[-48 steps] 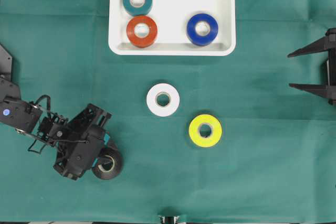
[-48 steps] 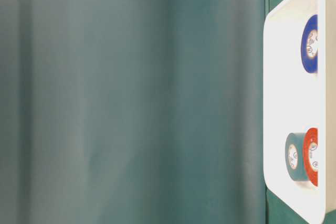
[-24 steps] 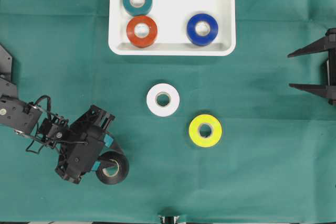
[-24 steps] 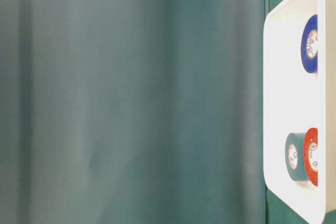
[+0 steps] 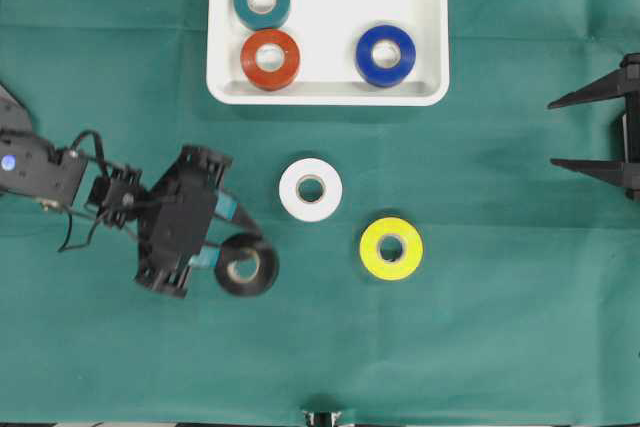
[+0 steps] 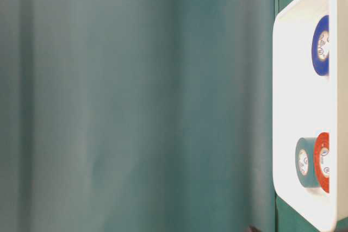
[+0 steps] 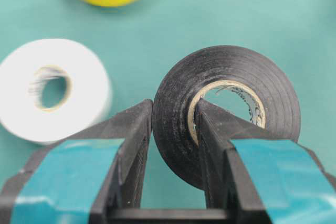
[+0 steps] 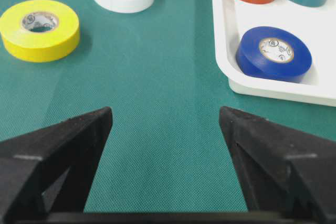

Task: Put the tape into the white case with the left arm.
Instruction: 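Lift the black roll and carry it into the white tray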

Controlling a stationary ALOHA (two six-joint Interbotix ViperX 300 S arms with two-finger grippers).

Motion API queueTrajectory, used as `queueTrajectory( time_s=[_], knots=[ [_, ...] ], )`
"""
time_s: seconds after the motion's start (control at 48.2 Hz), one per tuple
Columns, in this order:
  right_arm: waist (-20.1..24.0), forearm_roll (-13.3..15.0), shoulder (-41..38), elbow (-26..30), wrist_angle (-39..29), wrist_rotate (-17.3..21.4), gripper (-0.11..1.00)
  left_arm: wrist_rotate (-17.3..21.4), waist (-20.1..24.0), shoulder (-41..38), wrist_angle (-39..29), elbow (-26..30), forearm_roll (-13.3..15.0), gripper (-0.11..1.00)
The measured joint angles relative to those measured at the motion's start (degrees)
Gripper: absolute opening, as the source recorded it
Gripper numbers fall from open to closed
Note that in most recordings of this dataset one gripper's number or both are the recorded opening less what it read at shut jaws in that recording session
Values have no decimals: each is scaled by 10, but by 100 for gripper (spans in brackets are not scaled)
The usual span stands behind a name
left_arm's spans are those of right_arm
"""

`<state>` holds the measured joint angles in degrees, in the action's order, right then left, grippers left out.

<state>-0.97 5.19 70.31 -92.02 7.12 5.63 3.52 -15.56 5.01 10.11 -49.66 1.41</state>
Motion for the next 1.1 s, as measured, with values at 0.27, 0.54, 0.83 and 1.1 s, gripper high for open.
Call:
queueTrajectory(
  time_s=[0.27, 0.54, 0.83, 1.1],
  knots=[
    [0, 0, 0, 0, 0, 0, 86, 33, 54, 1, -11, 10, 1, 23],
    [0, -1, -1, 0, 0, 0, 86, 71, 119, 1, -28, 39, 0, 23],
    [0, 0, -1, 0, 0, 0, 86, 85, 194, -18, -29, 66, 0, 23],
    [0, 0, -1, 0, 0, 0, 86, 111, 255, -54, -30, 91, 0, 23]
  ],
)
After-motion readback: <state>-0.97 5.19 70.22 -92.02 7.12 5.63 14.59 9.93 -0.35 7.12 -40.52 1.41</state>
